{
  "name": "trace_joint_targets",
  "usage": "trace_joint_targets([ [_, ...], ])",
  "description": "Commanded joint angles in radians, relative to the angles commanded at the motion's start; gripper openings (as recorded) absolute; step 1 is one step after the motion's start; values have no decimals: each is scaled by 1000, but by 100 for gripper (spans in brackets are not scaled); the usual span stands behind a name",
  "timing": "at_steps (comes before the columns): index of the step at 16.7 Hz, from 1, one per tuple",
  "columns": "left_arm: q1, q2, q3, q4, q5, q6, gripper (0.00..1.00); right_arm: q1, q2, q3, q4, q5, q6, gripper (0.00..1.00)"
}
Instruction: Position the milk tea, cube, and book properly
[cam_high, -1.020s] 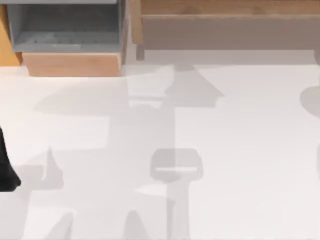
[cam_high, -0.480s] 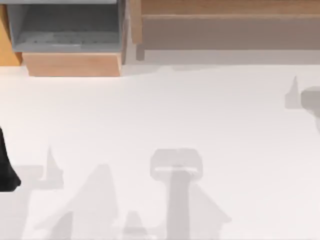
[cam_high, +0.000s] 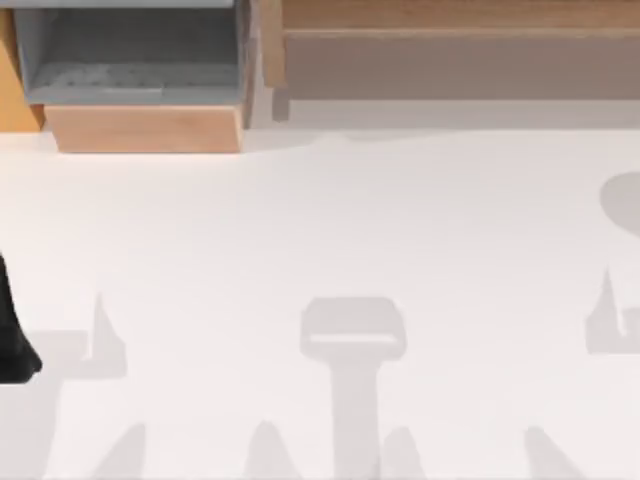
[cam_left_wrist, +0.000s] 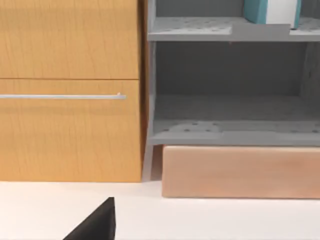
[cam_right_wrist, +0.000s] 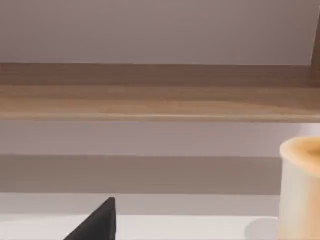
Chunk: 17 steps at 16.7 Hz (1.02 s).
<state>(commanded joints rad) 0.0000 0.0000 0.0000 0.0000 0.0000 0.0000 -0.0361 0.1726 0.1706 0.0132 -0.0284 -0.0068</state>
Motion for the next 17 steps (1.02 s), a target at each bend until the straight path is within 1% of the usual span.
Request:
trace_joint_targets([
  [4, 0, 0, 0, 0, 0, 0, 100, 32, -158, -155, -12, 26, 6, 100],
  [12, -2, 11, 9, 6, -2, 0, 100, 36, -173, -171, -13, 28, 7, 100],
  [14, -12, 63, 54, 32, -10, -2, 100, 36, -173, -171, -13, 28, 7, 100],
  [17, -38, 220, 188, 104, -33, -6, 100, 36, -173, -171, -13, 28, 7, 100],
])
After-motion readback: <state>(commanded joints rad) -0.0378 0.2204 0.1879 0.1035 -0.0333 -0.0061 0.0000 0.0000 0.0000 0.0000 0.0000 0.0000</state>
